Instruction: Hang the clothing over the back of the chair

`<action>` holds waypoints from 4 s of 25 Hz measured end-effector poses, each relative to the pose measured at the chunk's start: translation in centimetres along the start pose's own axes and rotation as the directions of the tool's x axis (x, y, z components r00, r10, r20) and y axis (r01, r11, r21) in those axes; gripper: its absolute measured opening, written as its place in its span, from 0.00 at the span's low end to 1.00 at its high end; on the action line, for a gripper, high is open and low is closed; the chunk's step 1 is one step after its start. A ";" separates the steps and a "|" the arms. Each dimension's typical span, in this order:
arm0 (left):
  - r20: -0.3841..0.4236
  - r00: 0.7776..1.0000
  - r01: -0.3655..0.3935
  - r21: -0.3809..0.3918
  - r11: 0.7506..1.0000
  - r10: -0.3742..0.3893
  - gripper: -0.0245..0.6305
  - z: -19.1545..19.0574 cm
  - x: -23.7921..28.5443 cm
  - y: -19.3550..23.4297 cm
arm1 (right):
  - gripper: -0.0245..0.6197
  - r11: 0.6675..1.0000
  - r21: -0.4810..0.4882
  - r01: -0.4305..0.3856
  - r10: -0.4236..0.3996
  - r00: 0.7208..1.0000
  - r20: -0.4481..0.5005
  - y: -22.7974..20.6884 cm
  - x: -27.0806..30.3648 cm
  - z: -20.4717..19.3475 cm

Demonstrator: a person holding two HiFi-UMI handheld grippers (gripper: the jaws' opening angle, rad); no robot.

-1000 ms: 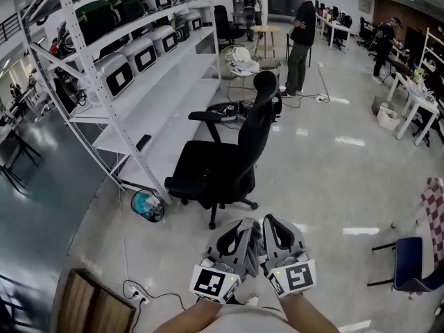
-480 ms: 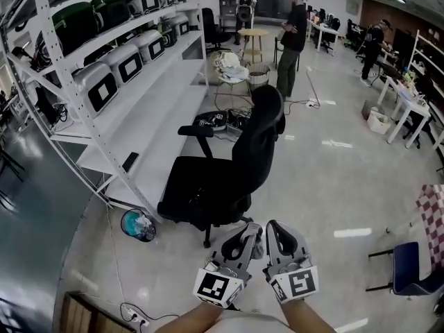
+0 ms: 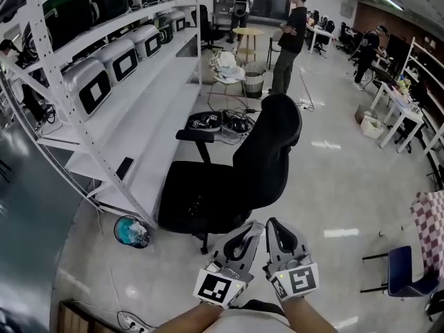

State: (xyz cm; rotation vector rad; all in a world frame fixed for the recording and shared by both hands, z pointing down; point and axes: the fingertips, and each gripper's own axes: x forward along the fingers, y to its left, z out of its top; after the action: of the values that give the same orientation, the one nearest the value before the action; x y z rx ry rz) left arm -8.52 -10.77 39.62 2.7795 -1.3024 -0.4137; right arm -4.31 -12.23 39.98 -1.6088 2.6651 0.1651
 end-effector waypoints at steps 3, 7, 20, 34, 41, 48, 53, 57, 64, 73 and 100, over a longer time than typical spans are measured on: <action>0.016 1.000 0.003 -0.009 1.000 -0.003 0.07 0.5 0.2 1.3 | 0.06 1.000 -0.006 -0.005 0.005 1.000 -0.006 0.3 1.5 0.1; 0.014 1.000 0.004 -0.020 1.000 -0.003 0.07 0.4 1.2 2.6 | 0.06 1.000 0.005 -0.003 0.003 1.000 -0.014 -0.3 3.0 -0.5; 0.071 0.997 -0.003 0.022 1.000 0.001 0.07 2.4 11.9 4.4 | 0.06 0.999 0.019 0.034 -0.035 0.998 0.044 -10.5 7.2 -0.5; 0.079 0.997 -0.036 0.153 0.988 0.024 0.07 3.1 23.6 4.6 | 0.06 0.996 -0.016 0.090 -0.088 0.992 0.092 -19.0 12.6 0.3; 0.136 0.988 0.040 0.219 0.975 -0.071 0.07 9.0 31.2 6.9 | 0.06 0.997 -0.030 0.071 -0.069 0.994 0.085 -17.7 13.5 1.1; 0.085 0.987 0.107 0.292 0.950 -0.138 0.07 10.0 40.3 7.5 | 0.06 0.992 -0.050 0.114 -0.110 0.991 0.074 -19.6 13.3 1.3; 0.090 0.976 0.156 0.331 0.931 -0.196 0.07 11.9 44.8 7.2 | 0.06 0.988 -0.063 0.138 -0.134 0.989 0.064 -21.7 13.5 1.0; 0.113 0.970 0.167 0.328 0.930 -0.214 0.07 14.1 48.5 7.1 | 0.06 0.986 -0.067 0.155 -0.153 0.988 0.034 -23.6 14.0 0.3; 0.051 0.982 0.146 0.415 0.898 -0.184 0.07 13.6 55.7 8.4 | 0.06 0.985 -0.052 0.165 -0.166 0.986 -0.004 -25.5 14.4 -0.5; -0.392 0.903 0.334 0.386 0.860 -0.175 0.07 -2.3 58.0 10.5 | 0.06 0.988 -0.024 0.155 -0.155 0.988 -0.025 -26.3 14.1 -2.0; -0.145 0.975 0.201 0.253 0.946 -0.168 0.05 0.9 31.1 6.9 | 0.06 0.994 0.012 0.113 -0.112 0.993 -0.026 -19.9 11.5 -3.3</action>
State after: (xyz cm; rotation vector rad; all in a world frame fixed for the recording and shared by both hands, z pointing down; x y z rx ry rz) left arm 5.08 -38.81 32.91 3.1053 -1.1525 -0.0752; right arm 7.98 -31.89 40.83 -1.7628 2.5785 0.1254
